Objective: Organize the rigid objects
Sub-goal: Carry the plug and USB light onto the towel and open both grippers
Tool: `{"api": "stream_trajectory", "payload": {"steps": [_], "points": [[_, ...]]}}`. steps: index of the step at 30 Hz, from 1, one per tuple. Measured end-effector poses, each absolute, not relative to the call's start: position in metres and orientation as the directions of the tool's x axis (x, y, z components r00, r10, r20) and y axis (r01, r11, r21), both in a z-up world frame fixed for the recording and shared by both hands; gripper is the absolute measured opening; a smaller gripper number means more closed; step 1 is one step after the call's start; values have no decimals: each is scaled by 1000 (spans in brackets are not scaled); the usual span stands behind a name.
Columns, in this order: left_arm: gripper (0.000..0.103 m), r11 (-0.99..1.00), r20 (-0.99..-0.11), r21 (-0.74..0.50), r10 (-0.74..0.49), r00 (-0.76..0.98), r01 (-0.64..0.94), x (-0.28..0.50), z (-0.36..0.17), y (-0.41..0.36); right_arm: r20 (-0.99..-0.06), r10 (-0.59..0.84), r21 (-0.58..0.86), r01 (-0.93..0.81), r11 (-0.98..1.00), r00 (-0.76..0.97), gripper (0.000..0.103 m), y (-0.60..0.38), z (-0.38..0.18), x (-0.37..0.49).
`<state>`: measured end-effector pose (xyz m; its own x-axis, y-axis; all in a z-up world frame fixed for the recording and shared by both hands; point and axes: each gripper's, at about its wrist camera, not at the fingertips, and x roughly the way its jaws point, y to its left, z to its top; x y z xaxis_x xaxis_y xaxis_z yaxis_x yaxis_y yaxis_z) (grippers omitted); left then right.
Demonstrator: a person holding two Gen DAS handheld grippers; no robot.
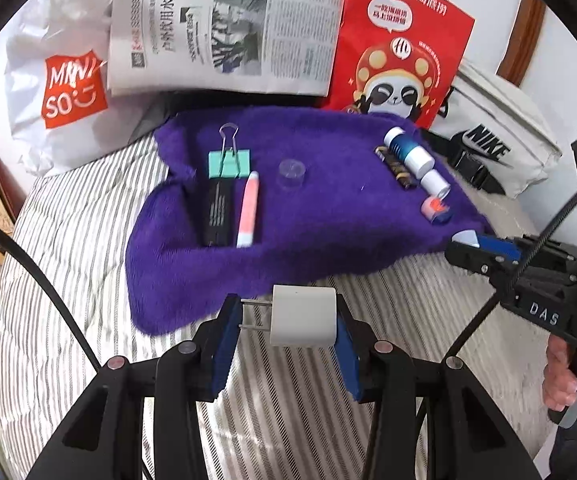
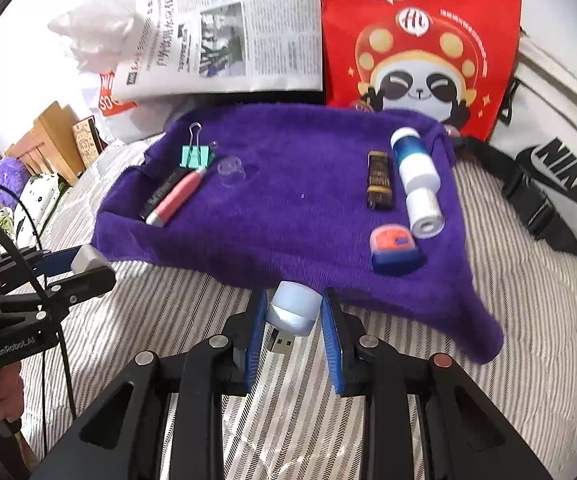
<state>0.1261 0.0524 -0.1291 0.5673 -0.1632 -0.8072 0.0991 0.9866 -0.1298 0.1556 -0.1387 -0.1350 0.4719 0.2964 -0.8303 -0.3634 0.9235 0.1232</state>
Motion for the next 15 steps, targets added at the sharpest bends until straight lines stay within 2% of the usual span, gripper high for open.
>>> {"api": "stream_trajectory", "payload": {"steps": [15], "points": [[42, 981, -793, -156, -196, 577, 118, 172, -111, 49, -816, 320, 145, -365, 920, 481, 28, -142, -125, 197]]}}
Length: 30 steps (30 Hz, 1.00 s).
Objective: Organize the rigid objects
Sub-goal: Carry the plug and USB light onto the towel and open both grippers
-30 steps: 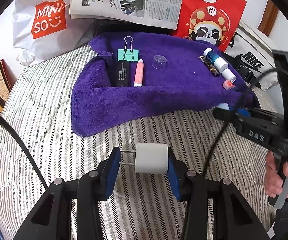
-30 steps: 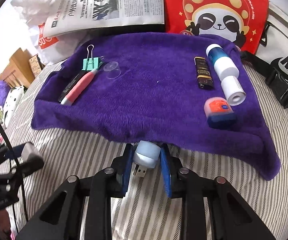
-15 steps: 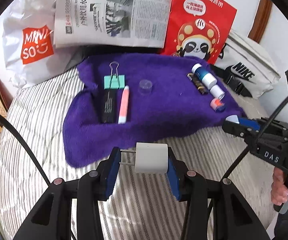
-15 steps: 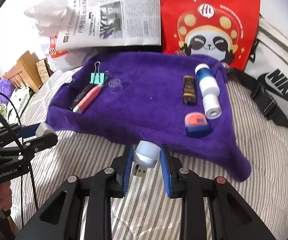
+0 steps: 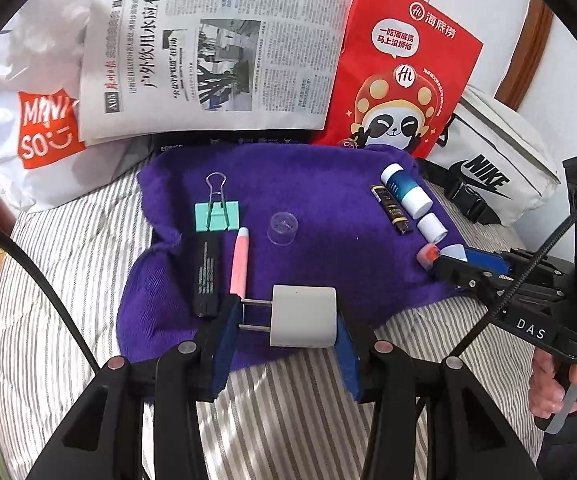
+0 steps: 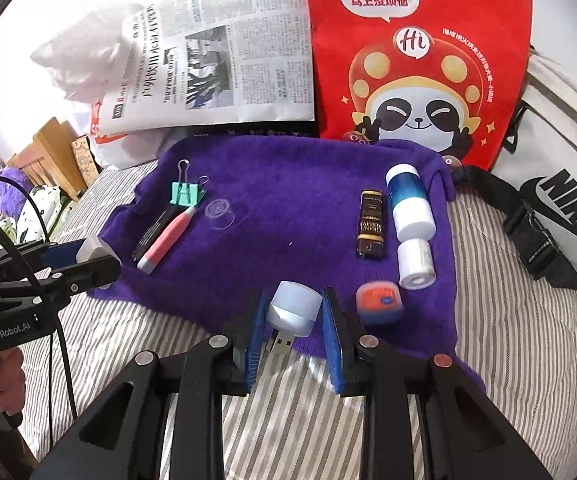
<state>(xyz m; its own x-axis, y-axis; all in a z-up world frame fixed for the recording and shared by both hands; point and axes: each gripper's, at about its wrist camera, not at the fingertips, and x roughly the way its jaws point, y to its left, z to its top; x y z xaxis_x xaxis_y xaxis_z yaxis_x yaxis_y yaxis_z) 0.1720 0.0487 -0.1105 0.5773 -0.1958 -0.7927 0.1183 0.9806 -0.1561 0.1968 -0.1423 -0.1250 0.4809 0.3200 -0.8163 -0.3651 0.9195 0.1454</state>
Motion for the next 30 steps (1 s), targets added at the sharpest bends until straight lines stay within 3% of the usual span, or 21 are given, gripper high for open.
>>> {"api": "stream_trajectory", "payload": {"steps": [7, 20, 30], "points": [[42, 977, -807, -176, -214, 550, 121, 195, -124, 43, -834, 324, 183, -330, 926, 446, 28, -145, -143, 221], [42, 977, -853, -160, -210, 478, 144, 234, -158, 23, -891, 259, 117, -362, 925, 373, 28, -134, -179, 242], [42, 979, -871, -47, -136, 472, 197, 246, -168, 6, -894, 256, 96, -400, 911, 368, 28, -128, -180, 241]]}}
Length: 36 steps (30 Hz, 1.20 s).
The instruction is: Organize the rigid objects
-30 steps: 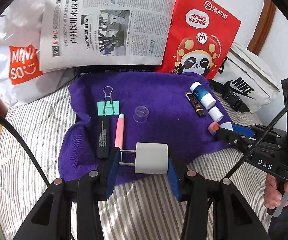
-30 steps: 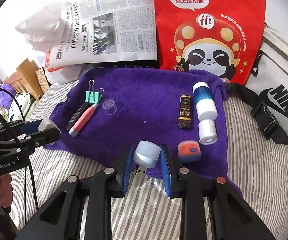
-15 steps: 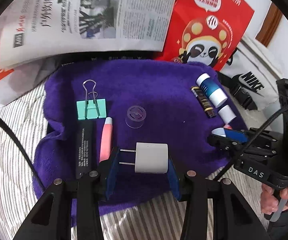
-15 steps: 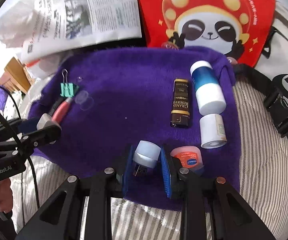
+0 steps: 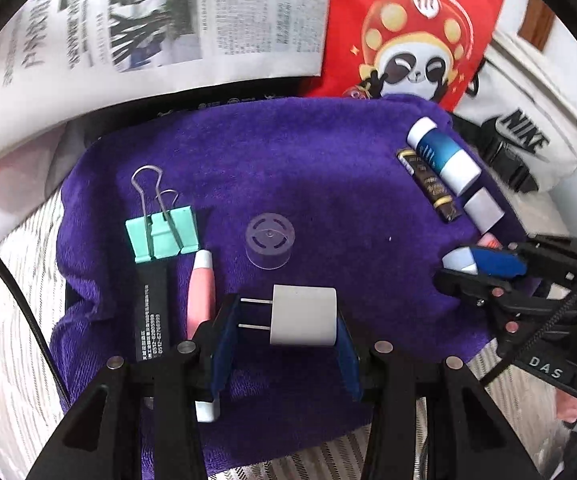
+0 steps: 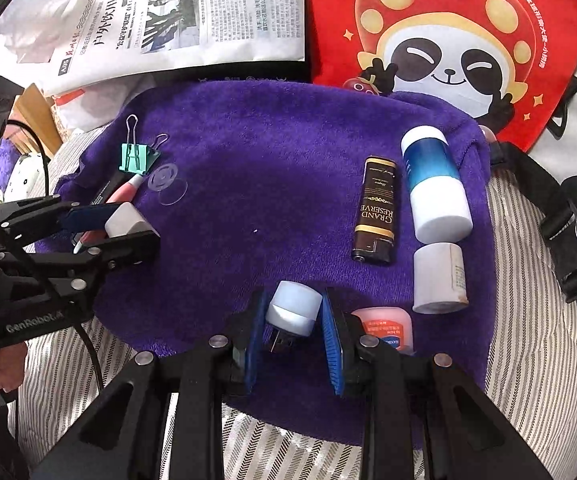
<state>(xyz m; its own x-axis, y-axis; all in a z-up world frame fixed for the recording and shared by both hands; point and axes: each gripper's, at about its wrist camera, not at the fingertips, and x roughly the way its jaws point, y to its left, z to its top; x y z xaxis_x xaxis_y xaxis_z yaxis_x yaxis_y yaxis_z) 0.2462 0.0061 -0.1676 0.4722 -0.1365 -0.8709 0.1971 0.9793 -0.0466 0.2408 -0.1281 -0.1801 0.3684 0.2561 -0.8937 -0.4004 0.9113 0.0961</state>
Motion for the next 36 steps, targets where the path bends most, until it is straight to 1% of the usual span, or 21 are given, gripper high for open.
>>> {"api": "stream_trajectory", "payload": {"steps": [2, 10, 13, 15, 17, 20, 23, 25, 27, 29, 31, 33, 35, 36], "points": [[42, 978, -873, -13, -113, 474, 208, 248, -169, 2, -893, 252, 84, -411, 908, 373, 28, -126, -180, 240], [43, 971, -876, 18, -101, 472, 240, 253, -170, -1, -886, 272, 104, -412, 905, 374, 28, -132, -181, 242], [46, 971, -878, 7, -107, 466, 238, 254, -171, -2, -885, 275, 102, -420, 902, 375, 29, -134, -180, 240], [52, 969, -882, 6, -111, 459, 246, 253, -171, -2, -884, 284, 110, -424, 899, 372, 30, -135, -180, 240], [56, 969, -885, 12, -105, 454, 247, 250, -172, -4, -881, 301, 131, -423, 896, 365, 36, -136, -180, 240], [58, 972, -889, 20, -90, 449, 234, 246, -171, -4, -878, 334, 180, -409, 895, 343, 44, -142, -179, 239], [61, 977, -889, 18, -82, 451, 213, 238, -166, 0, -880, 308, 160, -383, 910, 363, 50, -148, -174, 234], [65, 977, -884, 39, -64, 464, 210, 230, -160, 0, -879, 295, 147, -376, 915, 374, 53, -150, -168, 229], [73, 976, -871, 73, -37, 489, 205, 219, -150, -3, -877, 291, 143, -370, 918, 383, 58, -154, -162, 222], [79, 976, -858, 101, -14, 513, 196, 207, -138, -5, -871, 286, 138, -360, 923, 399, 70, -157, -153, 213], [82, 977, -844, 110, -4, 536, 182, 195, -127, -4, -866, 281, 131, -354, 926, 414, 73, -160, -144, 206], [90, 980, -831, 109, -1, 556, 165, 182, -113, -2, -860, 271, 121, -343, 931, 432, 78, -162, -134, 196], [92, 983, -813, 100, -9, 583, 154, 167, -99, 1, -856, 251, 100, -333, 938, 451, 89, -165, -125, 184], [95, 984, -807, 97, -11, 591, 151, 160, -94, 1, -853, 243, 89, -329, 940, 463, 90, -166, -120, 179]]}}
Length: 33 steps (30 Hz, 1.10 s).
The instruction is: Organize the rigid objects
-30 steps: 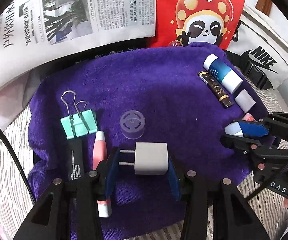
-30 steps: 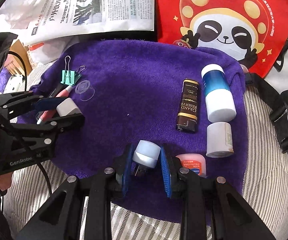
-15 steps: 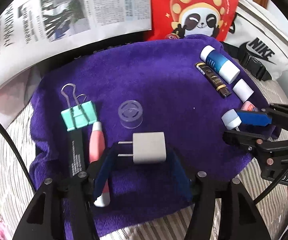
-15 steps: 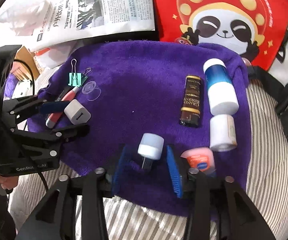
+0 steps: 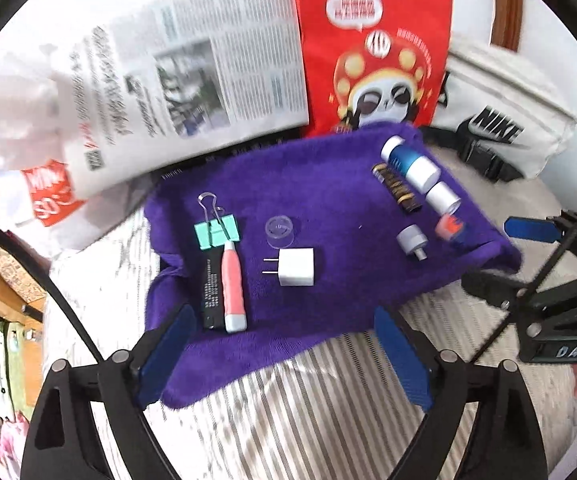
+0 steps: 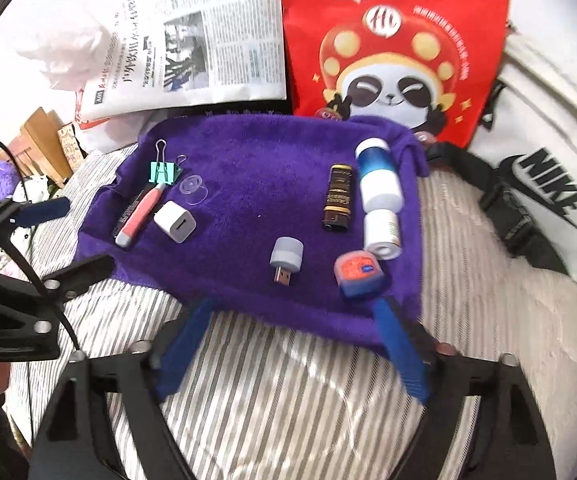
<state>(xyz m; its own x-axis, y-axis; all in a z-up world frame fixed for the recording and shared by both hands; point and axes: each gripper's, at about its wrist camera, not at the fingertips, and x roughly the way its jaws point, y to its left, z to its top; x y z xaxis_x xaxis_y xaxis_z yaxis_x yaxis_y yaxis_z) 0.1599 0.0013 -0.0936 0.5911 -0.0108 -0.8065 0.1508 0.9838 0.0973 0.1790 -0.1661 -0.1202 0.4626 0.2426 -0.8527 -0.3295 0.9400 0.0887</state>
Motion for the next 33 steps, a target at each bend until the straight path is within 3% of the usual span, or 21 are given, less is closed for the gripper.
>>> {"api": "stream_trajectory", "payload": {"steps": [7, 22, 33], "points": [[103, 995, -769, 46, -19, 639, 86, 116, -60, 2, -831, 232, 101, -273, 957, 506, 103, -170, -92, 142], [103, 999, -732, -45, -13, 681, -30, 37, -20, 9, -826, 143, 65, -158, 985, 546, 103, -197, -46, 71], [103, 999, -736, -40, -6, 677, -36, 11, -18, 10, -819, 122, 42, -155, 987, 561, 103, -203, -29, 36]]}}
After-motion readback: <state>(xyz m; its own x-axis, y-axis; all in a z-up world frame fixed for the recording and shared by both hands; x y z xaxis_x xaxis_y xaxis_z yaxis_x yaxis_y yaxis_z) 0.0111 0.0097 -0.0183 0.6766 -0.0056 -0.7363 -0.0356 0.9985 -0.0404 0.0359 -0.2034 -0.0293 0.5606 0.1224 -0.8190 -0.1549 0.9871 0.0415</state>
